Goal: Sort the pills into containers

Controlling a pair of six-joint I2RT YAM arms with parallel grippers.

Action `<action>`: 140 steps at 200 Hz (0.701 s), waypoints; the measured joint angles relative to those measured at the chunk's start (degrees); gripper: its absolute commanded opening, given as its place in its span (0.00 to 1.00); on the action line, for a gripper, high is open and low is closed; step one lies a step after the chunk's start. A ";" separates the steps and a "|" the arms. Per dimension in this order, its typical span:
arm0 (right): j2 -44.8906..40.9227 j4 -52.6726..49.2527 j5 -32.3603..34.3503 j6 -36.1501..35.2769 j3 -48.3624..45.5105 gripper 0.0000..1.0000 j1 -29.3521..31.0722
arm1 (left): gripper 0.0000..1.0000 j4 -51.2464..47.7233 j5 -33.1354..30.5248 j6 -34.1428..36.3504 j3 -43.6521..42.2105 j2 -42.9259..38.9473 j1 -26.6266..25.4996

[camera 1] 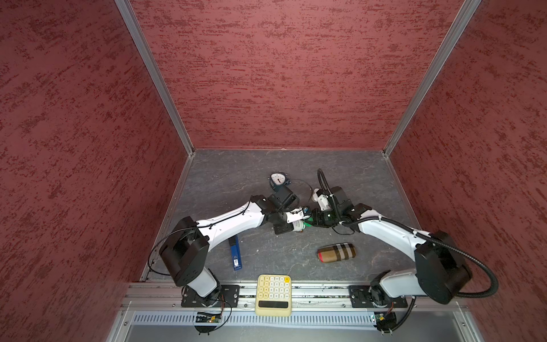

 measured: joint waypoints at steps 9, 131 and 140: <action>0.26 -0.17 0.00 -0.02 0.46 0.38 0.02 | 0.00 0.31 0.11 -0.11 -0.33 -0.15 0.02; 1.92 -1.55 -0.04 -0.94 4.63 0.57 0.24 | 0.00 3.82 0.33 -2.10 -5.97 -4.46 0.96; 1.92 -1.66 -0.04 -1.03 4.98 0.58 0.24 | 0.00 3.98 0.33 -2.23 -6.43 -4.76 1.01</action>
